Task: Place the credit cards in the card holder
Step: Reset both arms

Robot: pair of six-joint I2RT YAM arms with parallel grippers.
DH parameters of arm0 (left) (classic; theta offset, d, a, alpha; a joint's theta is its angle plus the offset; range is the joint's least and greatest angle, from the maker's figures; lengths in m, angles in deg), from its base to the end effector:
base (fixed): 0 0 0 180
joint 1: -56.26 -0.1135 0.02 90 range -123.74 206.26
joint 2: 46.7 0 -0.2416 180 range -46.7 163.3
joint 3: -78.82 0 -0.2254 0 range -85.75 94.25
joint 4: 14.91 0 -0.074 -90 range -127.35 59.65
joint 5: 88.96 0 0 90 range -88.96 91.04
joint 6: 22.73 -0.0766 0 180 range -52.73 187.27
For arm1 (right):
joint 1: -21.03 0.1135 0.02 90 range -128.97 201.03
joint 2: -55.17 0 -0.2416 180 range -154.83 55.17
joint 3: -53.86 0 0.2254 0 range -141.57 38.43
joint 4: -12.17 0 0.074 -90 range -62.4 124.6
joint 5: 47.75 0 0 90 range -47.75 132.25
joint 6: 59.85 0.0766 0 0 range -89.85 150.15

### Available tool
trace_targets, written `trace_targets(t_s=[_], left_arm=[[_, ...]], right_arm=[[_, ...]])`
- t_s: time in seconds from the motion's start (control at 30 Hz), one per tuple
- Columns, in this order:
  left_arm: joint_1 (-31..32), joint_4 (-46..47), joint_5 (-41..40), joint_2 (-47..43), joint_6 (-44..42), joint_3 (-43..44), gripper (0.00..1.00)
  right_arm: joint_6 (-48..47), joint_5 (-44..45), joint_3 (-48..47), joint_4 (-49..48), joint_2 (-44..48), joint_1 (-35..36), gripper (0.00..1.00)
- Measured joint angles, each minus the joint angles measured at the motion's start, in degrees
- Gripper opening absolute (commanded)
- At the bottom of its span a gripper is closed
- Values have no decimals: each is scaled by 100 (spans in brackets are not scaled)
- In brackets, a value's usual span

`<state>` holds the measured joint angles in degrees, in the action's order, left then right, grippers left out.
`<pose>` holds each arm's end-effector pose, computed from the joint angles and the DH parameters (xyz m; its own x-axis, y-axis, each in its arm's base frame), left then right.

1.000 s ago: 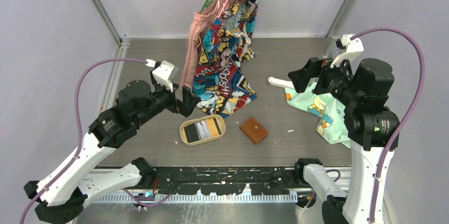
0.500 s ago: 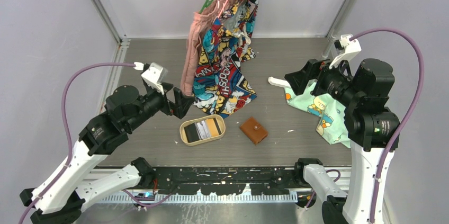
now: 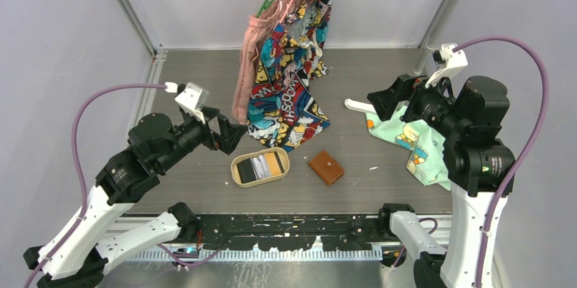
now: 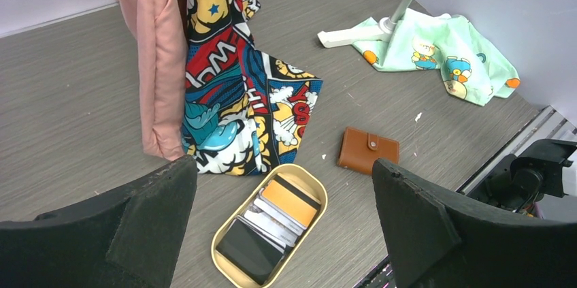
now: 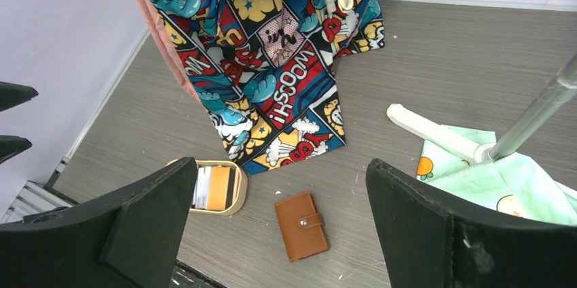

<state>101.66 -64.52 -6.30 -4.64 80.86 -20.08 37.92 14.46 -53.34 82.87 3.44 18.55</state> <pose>0.1215 -0.1093 0.3898 -0.2704 -0.0577 -0.9610 0.5704 0.7945 -0.2082 0.1363 0.0298 0.4516 -0.3156 0.1334 -0.9395 -0.3719 0.8935 0.2518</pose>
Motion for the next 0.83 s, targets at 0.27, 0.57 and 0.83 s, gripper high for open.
trace_targets(t_s=[0.27, 0.57, 0.83], left_arm=[[0, -2, 2, -11, 94, 0, 100], [0, -4, 0, -50, 103, 0, 100], [0, -4, 0, -74, 105, -9, 100]], right_arm=[[0, 24, 0, -33, 0, 0, 99], [0, 26, 2, -81, 2, 0, 99], [-4, 28, 20, -81, 22, 0, 100]])
